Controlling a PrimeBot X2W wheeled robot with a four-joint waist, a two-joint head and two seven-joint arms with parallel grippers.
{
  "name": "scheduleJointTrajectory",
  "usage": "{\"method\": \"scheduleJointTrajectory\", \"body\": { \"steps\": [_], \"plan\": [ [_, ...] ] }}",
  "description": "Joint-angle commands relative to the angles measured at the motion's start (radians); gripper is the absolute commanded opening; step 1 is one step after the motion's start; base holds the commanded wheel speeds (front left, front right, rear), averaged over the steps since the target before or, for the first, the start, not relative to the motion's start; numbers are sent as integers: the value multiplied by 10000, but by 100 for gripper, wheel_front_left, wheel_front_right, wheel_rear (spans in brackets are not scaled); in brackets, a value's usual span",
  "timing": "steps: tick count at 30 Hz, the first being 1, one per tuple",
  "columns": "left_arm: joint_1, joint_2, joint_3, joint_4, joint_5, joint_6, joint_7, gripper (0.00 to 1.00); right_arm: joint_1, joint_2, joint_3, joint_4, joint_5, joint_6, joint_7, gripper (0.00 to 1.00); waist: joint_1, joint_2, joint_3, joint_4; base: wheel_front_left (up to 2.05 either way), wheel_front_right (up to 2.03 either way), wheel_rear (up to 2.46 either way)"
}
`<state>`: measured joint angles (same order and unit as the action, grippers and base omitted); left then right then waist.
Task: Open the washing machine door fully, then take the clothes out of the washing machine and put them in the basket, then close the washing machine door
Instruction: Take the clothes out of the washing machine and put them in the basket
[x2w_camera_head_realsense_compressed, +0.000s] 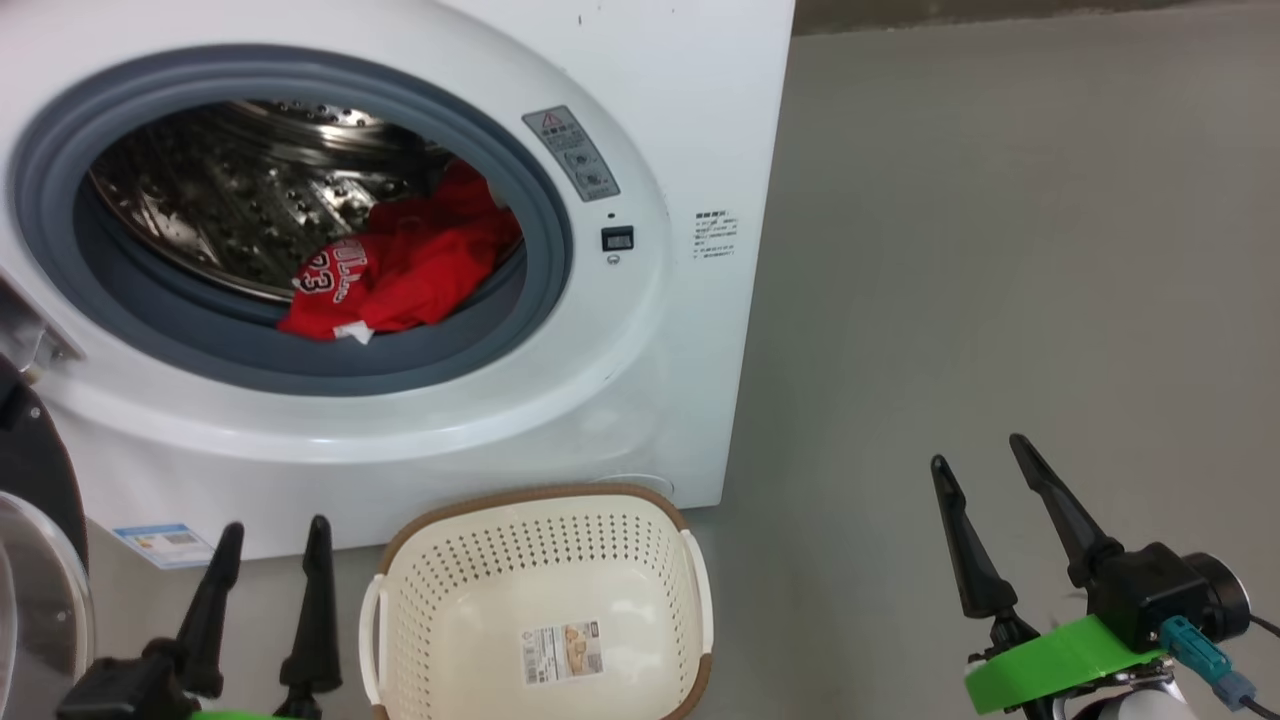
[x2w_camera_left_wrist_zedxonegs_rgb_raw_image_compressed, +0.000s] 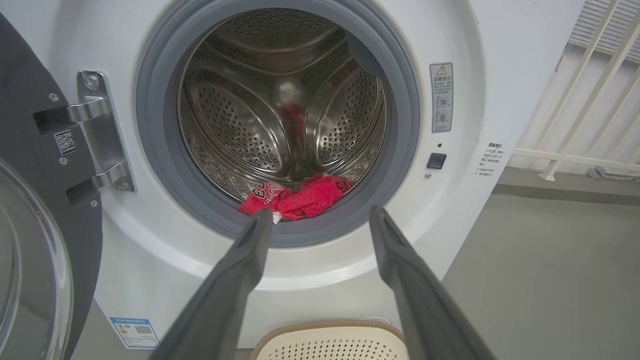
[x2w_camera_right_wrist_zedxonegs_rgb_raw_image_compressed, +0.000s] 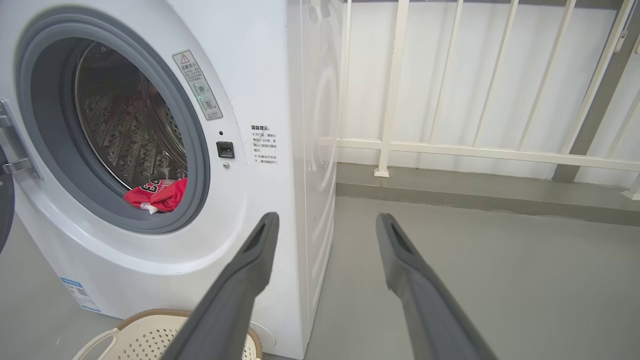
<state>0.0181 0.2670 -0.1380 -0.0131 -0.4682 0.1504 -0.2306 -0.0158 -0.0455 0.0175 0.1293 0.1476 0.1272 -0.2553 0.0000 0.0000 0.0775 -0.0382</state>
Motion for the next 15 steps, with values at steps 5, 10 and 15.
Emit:
{"method": "scheduleJointTrajectory", "body": {
  "steps": [5, 10, 15],
  "plan": [
    [-955, 18, 407, -147, -50, 177, -111, 100, -671, -47, 325, -338, -111, 35, -65, 100, 0, 0, 533, 173, 0, 0, 0],
    [-1505, -5, 326, -58, 3, 218, -51, 100, -905, -47, 350, -402, -72, 35, -65, 100, 0, 0, 968, 285, 0, 0, 0],
    [-2377, 6, 159, 218, 247, 300, 4, 100, -1231, -47, 447, -406, -11, 35, -65, 100, 0, 0, 1474, 451, 0, 0, 0]
  ]
}}
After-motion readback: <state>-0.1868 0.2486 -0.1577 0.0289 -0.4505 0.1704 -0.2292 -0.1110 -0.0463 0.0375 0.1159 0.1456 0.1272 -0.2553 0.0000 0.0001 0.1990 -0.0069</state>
